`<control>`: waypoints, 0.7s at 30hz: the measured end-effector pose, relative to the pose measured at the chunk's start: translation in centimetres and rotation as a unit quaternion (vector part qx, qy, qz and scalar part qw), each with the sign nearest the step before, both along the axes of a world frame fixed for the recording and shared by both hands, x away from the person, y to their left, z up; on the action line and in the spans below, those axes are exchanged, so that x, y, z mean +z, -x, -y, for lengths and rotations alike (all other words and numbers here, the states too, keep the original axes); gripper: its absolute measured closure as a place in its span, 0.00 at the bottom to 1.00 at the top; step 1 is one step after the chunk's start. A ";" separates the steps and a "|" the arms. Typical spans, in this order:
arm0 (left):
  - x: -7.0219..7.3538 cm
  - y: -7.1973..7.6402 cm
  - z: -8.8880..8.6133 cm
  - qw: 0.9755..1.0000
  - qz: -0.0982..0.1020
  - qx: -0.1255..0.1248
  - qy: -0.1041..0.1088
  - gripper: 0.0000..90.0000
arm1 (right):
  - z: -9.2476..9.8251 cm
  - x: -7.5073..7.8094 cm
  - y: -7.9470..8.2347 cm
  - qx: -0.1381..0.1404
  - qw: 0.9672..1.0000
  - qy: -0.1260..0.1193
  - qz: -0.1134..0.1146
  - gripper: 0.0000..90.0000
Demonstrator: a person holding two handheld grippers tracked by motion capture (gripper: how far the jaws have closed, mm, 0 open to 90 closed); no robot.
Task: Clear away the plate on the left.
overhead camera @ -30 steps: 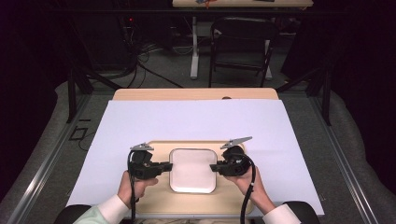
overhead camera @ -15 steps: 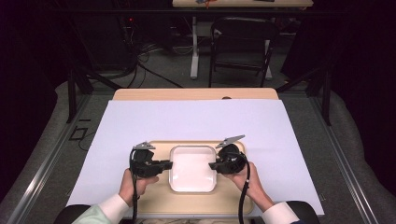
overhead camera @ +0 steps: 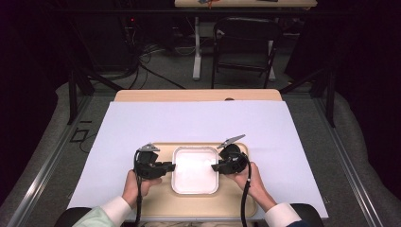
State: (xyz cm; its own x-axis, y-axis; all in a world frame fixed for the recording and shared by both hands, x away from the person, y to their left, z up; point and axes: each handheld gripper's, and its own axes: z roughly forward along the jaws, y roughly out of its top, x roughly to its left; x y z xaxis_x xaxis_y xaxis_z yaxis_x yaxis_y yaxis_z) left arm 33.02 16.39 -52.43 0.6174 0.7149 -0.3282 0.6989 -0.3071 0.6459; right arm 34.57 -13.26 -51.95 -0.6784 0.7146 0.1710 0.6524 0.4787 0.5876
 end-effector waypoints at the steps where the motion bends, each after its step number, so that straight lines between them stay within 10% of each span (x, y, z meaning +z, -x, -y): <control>1: 0.0 0.0 0.0 1.000 0.001 0.001 0.000 0.87 | 0.0 0.0 -0.1 0.001 1.000 0.000 -0.001 0.79; 21: -1.2 -1.0 0.4 1.000 -0.022 -0.002 -0.022 0.83 | -0.8 -0.9 -0.8 -0.005 0.999 0.035 -0.015 0.75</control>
State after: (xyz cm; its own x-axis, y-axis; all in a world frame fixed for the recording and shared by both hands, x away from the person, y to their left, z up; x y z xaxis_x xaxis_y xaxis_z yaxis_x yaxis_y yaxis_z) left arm 33.98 16.00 -53.60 0.6058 0.7266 -0.3240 0.7251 -0.3368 0.6006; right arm 35.37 -12.50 -52.90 -0.6660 0.7325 0.1410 0.6748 0.5111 0.5324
